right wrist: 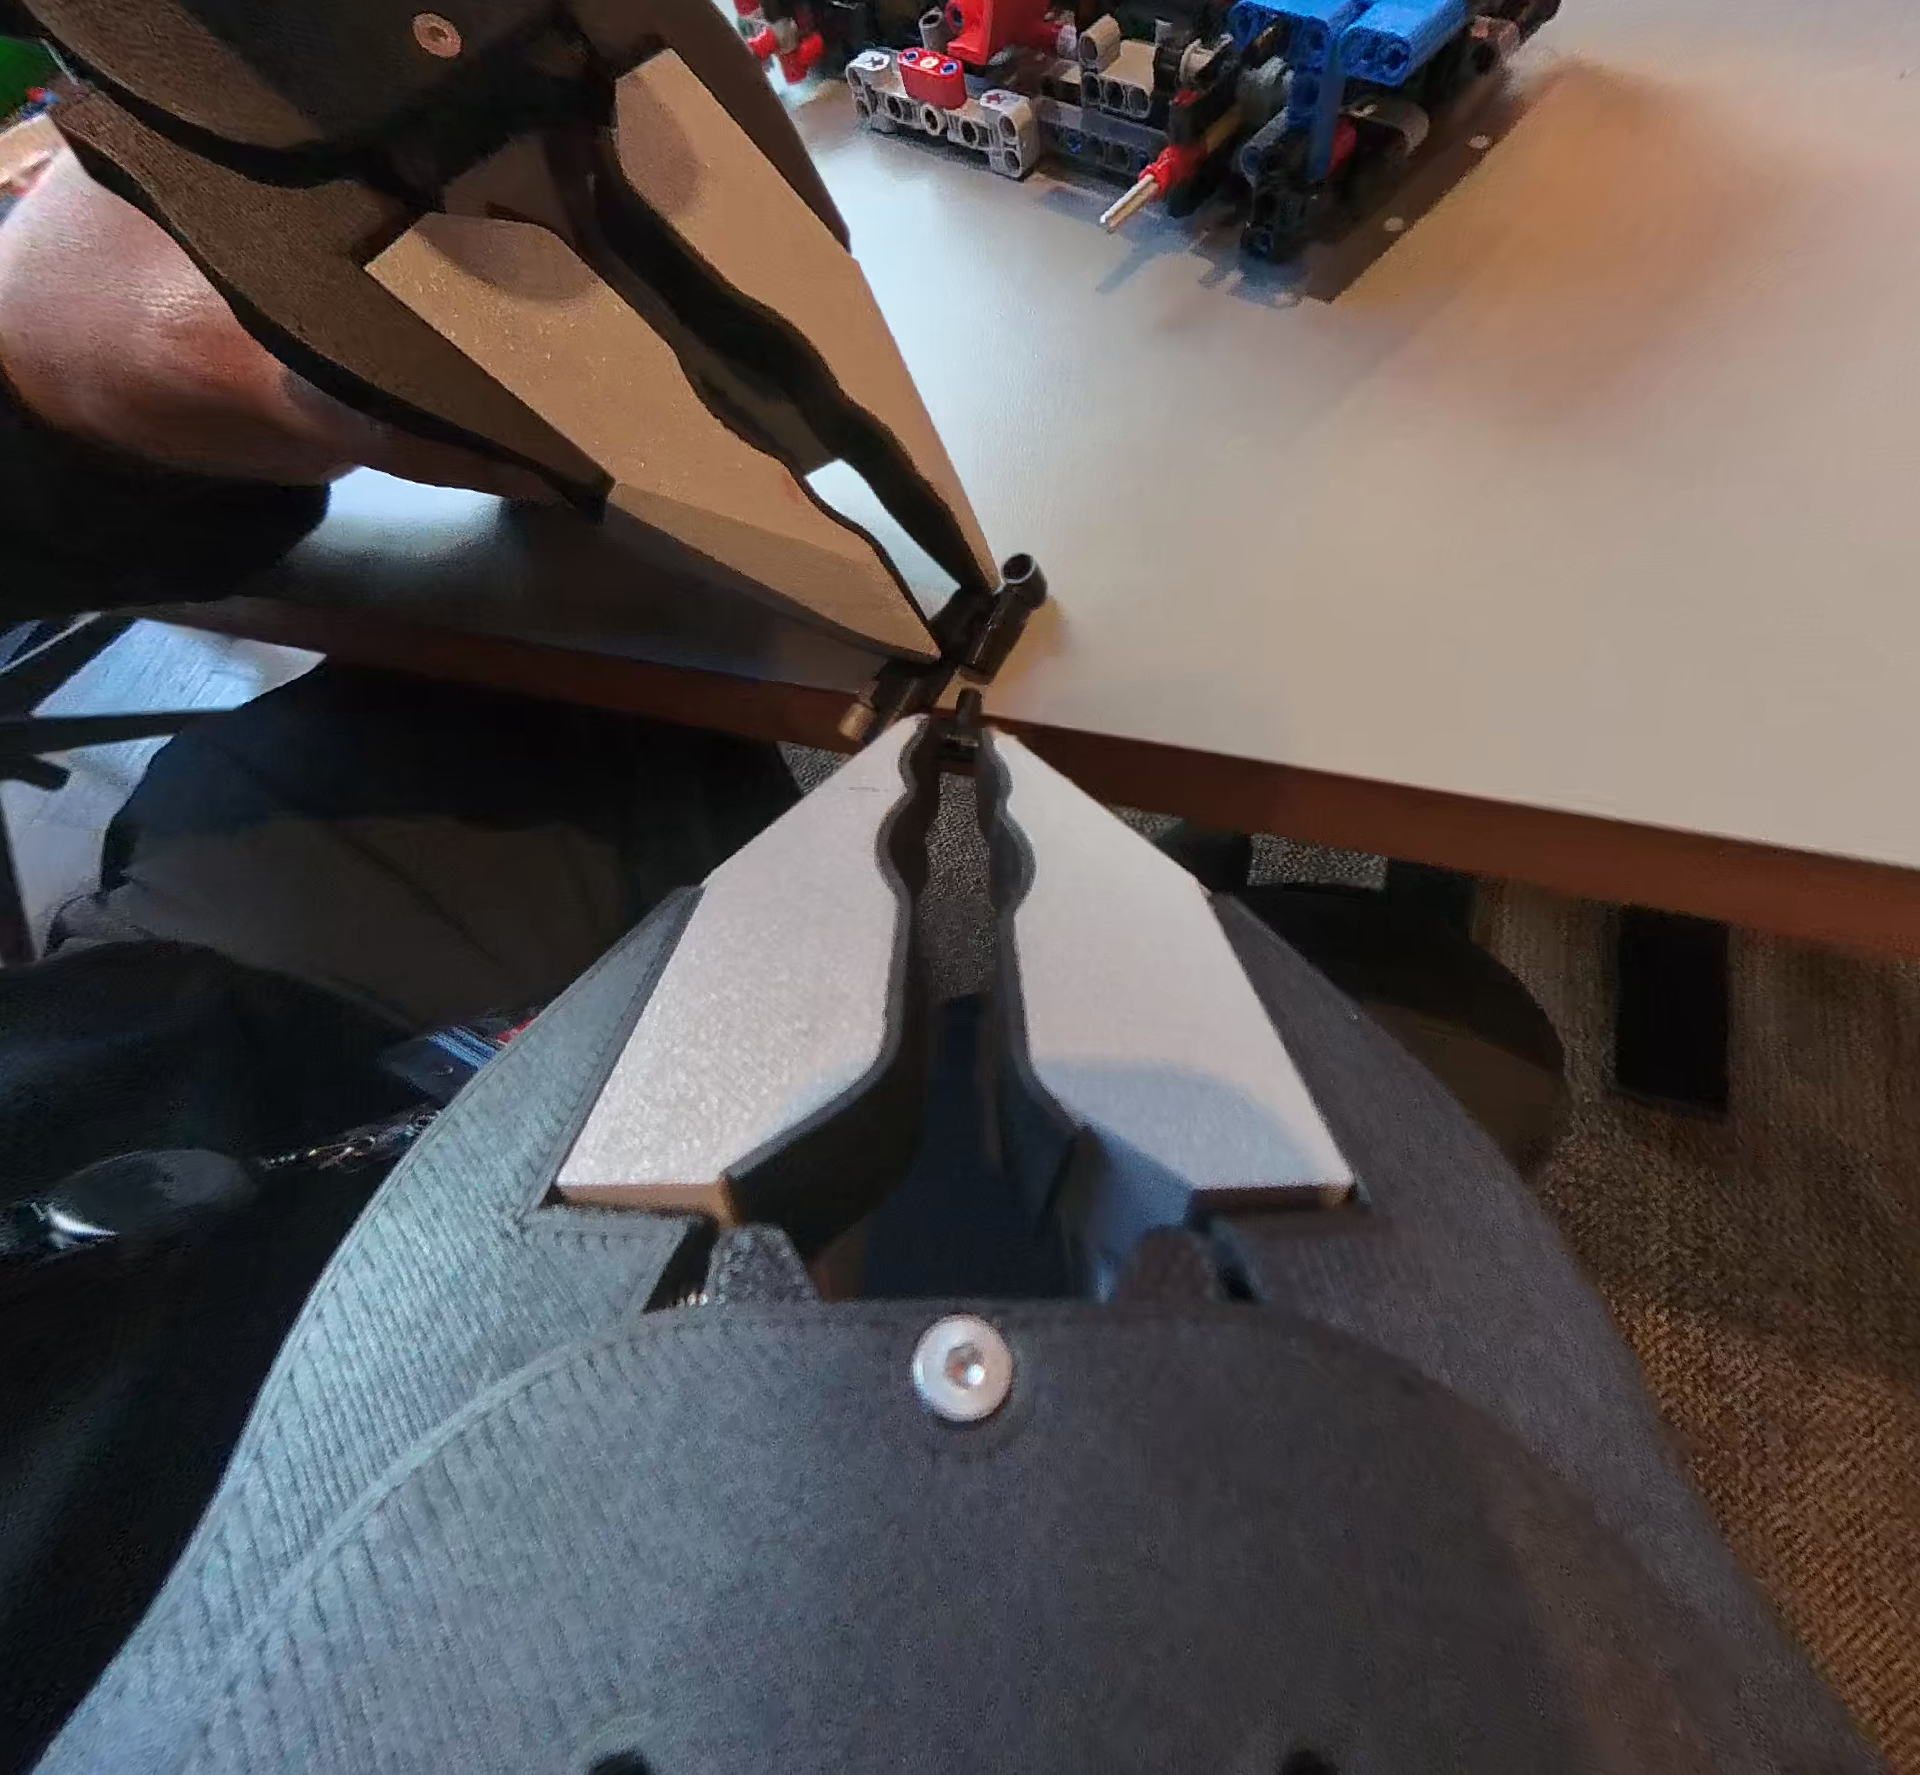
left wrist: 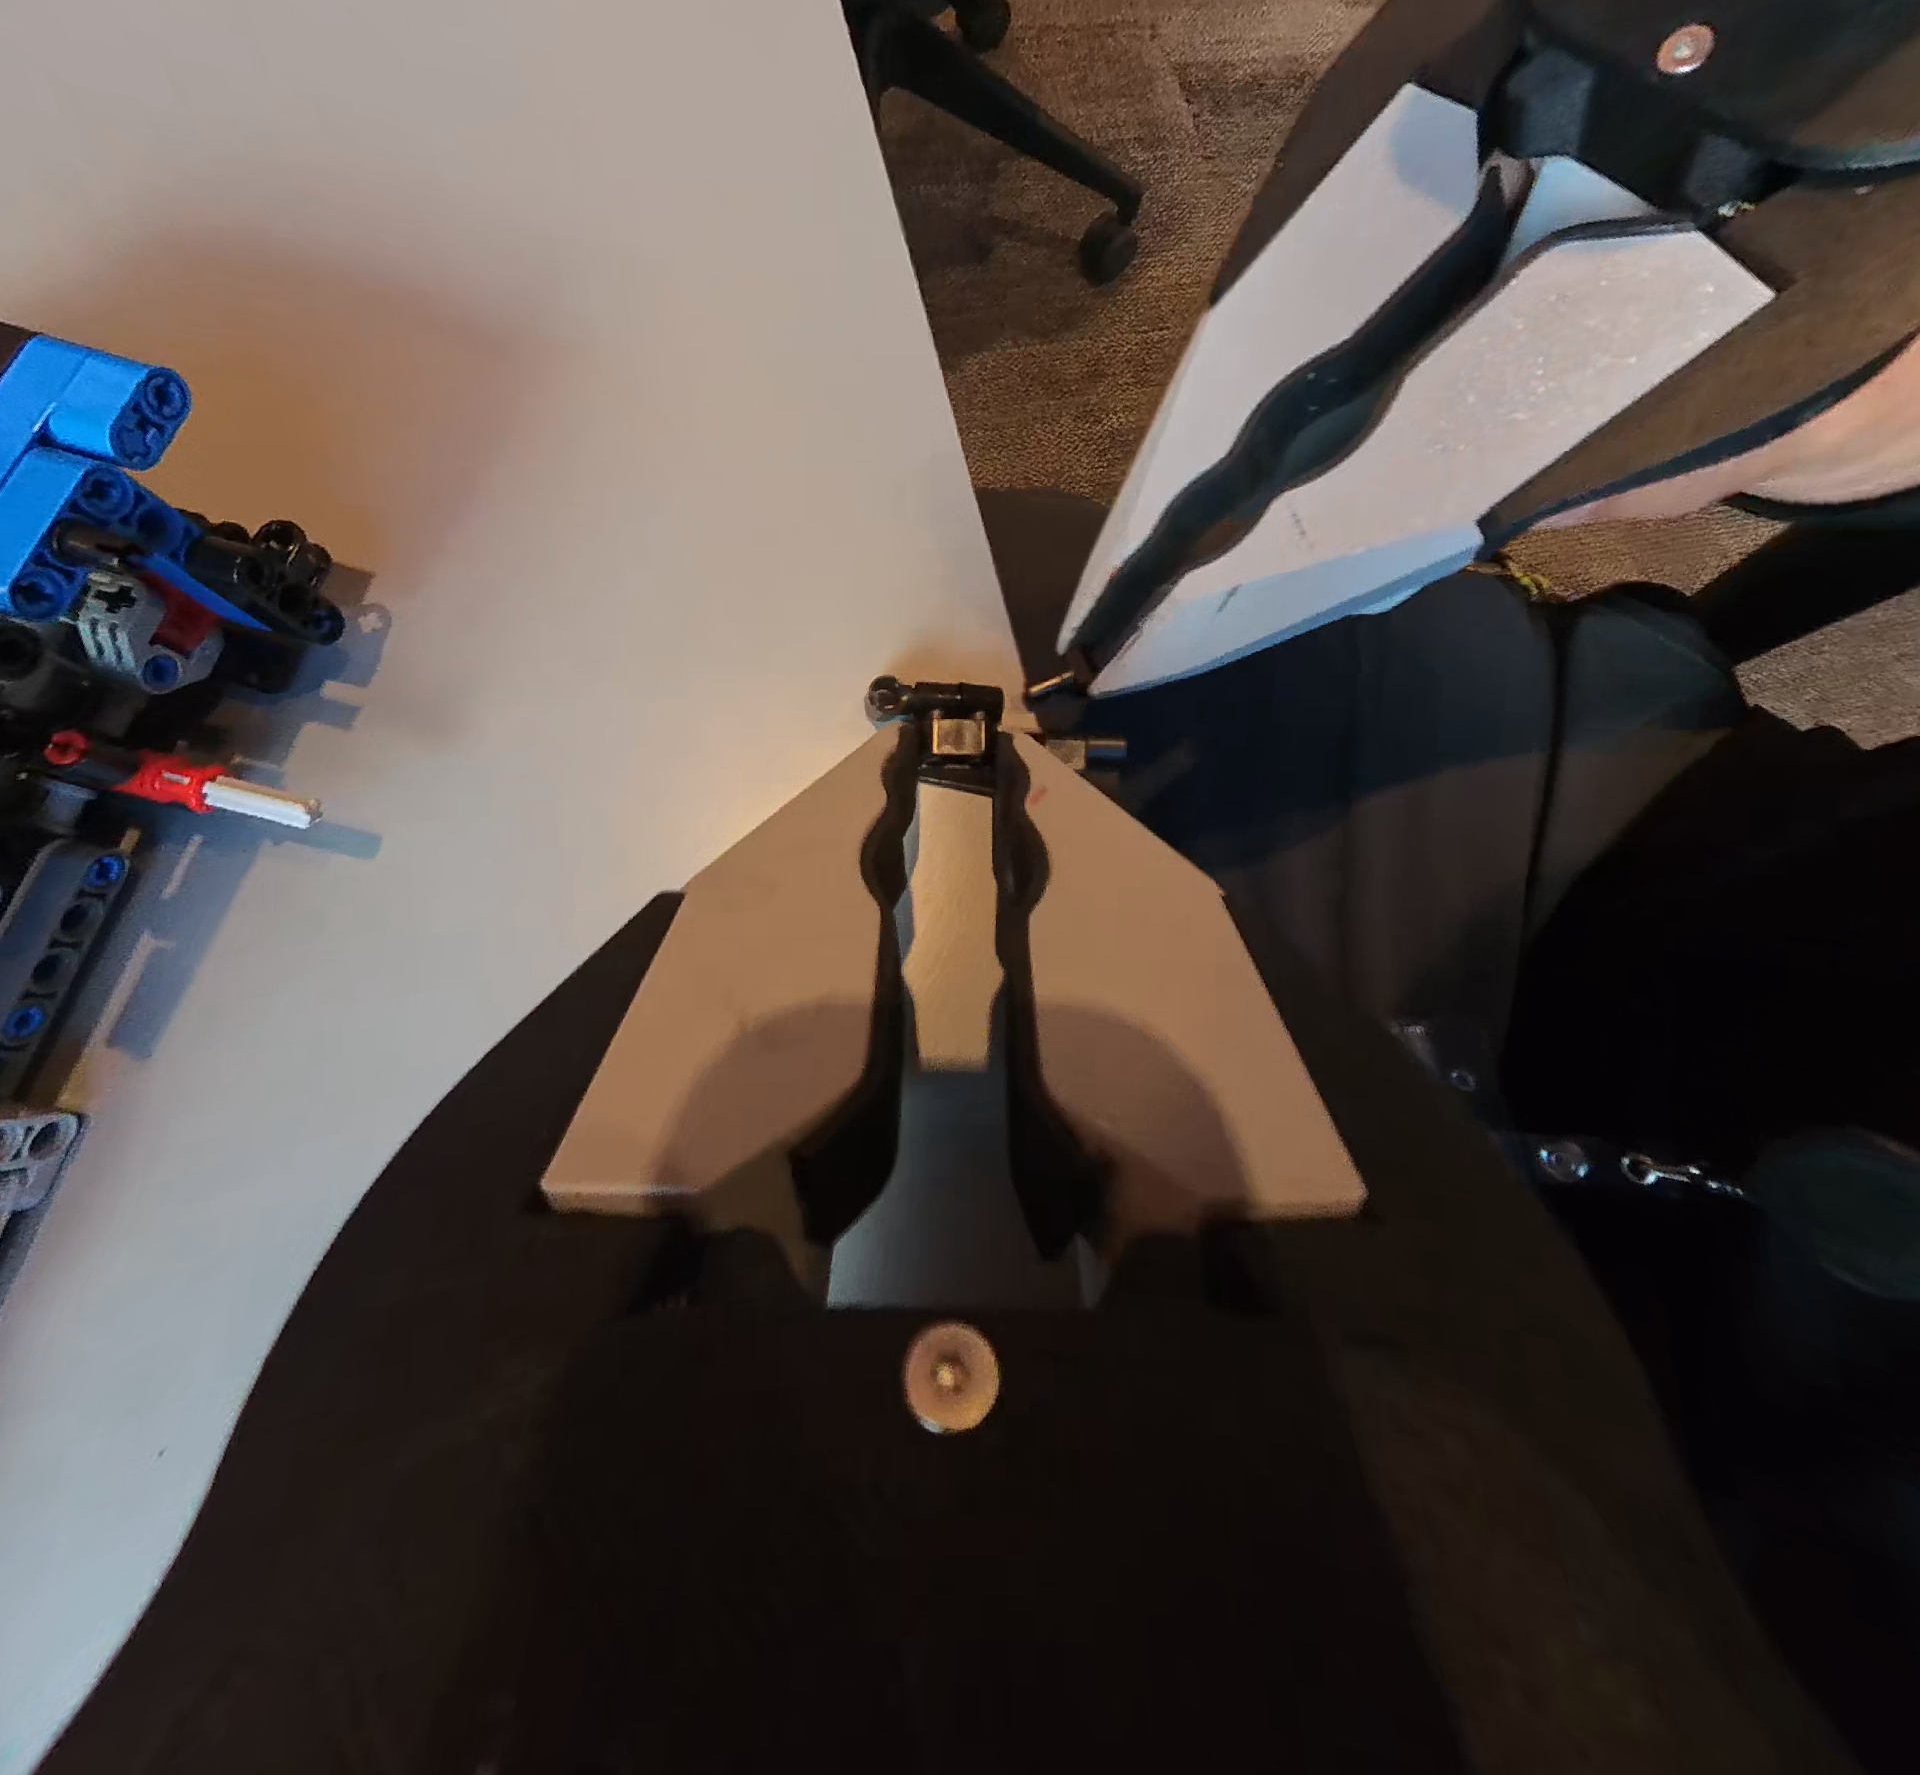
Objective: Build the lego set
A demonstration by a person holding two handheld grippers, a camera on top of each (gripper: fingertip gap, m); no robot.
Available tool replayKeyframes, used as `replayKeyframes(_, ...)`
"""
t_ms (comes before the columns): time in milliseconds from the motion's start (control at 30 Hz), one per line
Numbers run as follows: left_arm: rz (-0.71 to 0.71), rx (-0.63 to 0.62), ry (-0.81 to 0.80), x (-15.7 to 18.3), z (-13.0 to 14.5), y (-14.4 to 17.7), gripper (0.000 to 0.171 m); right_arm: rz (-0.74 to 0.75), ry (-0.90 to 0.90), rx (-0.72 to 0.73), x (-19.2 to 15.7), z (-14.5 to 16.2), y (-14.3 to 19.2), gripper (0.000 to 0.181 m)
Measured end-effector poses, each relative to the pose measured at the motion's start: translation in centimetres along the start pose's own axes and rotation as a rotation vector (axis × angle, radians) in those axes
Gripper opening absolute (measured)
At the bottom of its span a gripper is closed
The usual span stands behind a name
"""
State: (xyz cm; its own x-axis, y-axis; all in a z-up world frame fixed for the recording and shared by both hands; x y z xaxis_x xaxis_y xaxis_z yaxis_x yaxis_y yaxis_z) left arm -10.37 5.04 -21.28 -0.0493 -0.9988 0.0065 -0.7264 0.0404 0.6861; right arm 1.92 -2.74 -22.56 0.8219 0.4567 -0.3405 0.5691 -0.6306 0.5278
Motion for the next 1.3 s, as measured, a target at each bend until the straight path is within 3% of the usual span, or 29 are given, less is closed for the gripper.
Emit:
replayKeyframes(600, 0.111, 0.024, -0.062, -0.7, -0.8, -1.1, 0.012, 0.129, -0.065, 0.094, -0.3, 1.0, 0.8, 0.004)
replayKeyframes(1300, 0.081, 0.023, -0.083, -0.3, -0.8, -1.1, 0.013, 0.216, -0.144, 0.215, -1.4, 1.7, 0.1, 0.004)
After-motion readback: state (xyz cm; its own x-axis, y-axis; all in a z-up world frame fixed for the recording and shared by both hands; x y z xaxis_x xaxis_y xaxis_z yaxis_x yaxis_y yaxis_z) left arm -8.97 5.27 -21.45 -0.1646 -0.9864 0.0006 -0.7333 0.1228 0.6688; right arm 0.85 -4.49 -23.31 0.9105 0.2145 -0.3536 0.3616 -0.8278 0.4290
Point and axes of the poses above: each gripper's, where its closed fingertips meet, y back along the fingers, z out of its underside, x = y × z across the jaws, the point moved 9 cm from there along y, back along the fingers, and after that the axes turned 8 degrees about -y, right-handed, at the moved point
